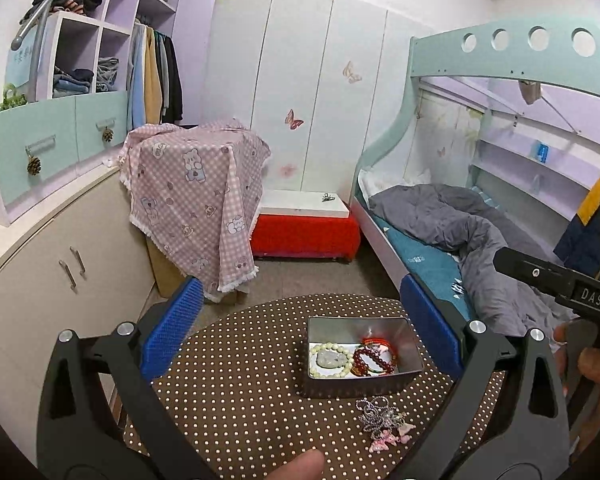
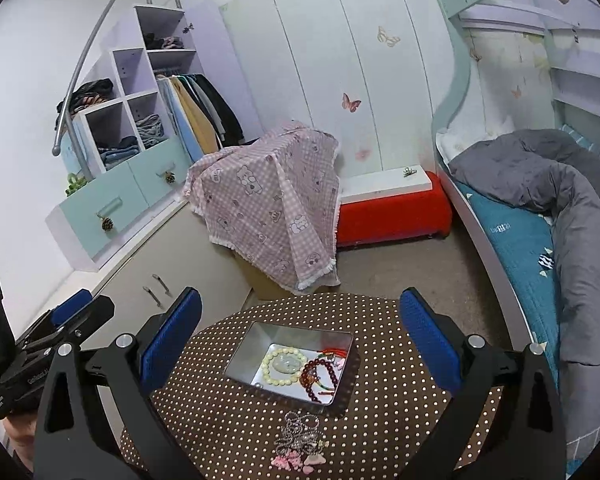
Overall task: Organize jewelry
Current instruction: 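Drop the earring and red bead bracelet into the grey tray with both tools, then lower the left tool toward the silver chains beside the tray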
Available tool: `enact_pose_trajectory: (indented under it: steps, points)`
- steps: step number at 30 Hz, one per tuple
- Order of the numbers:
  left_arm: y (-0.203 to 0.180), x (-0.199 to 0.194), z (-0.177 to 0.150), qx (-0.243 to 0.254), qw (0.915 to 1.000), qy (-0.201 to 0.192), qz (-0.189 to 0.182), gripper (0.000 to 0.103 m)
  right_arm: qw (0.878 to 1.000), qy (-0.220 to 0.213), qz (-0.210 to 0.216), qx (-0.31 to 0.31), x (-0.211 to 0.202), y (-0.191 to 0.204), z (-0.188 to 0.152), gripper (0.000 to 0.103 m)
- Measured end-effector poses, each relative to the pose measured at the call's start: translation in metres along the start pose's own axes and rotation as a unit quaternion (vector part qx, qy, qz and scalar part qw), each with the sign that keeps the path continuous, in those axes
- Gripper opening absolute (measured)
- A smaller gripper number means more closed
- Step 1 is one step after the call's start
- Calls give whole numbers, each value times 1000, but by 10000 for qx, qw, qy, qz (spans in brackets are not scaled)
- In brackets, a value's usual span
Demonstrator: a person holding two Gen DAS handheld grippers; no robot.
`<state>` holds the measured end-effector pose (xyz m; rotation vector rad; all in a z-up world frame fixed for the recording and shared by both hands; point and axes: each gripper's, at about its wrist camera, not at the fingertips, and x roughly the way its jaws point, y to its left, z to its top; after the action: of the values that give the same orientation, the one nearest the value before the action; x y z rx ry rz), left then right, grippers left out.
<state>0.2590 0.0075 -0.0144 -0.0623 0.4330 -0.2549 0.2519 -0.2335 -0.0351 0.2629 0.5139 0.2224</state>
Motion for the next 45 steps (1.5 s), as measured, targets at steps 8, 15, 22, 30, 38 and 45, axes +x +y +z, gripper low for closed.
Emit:
enact_pose_trajectory:
  steps: [8,15,22,30,38,45]
  points:
    - [5,-16,-9,0,10000,-48,79,97,9999,-105,-12,-101,-20,6,-8,95]
    - [6,-19,-30,98,9998,118,138,97,9998,-31,-149,-146,-25,3,-23,95]
    - [6,-13,-54,175,9991,373,132,97,9993,172,-264,-200,-25,-4,-40,95]
    - [-9,5,-91,343,9959,839,-50,97,9976,575,-347,-165,-14,-11,-71,95]
    - [-31,41,-127,597,9887,1347,-290,97,9949,949,-343,-16,-1,-23,-98,95]
    - [-53,81,-148,952,9774,1818,-510,96,9916,1143,-559,248,4,-45,-115,95]
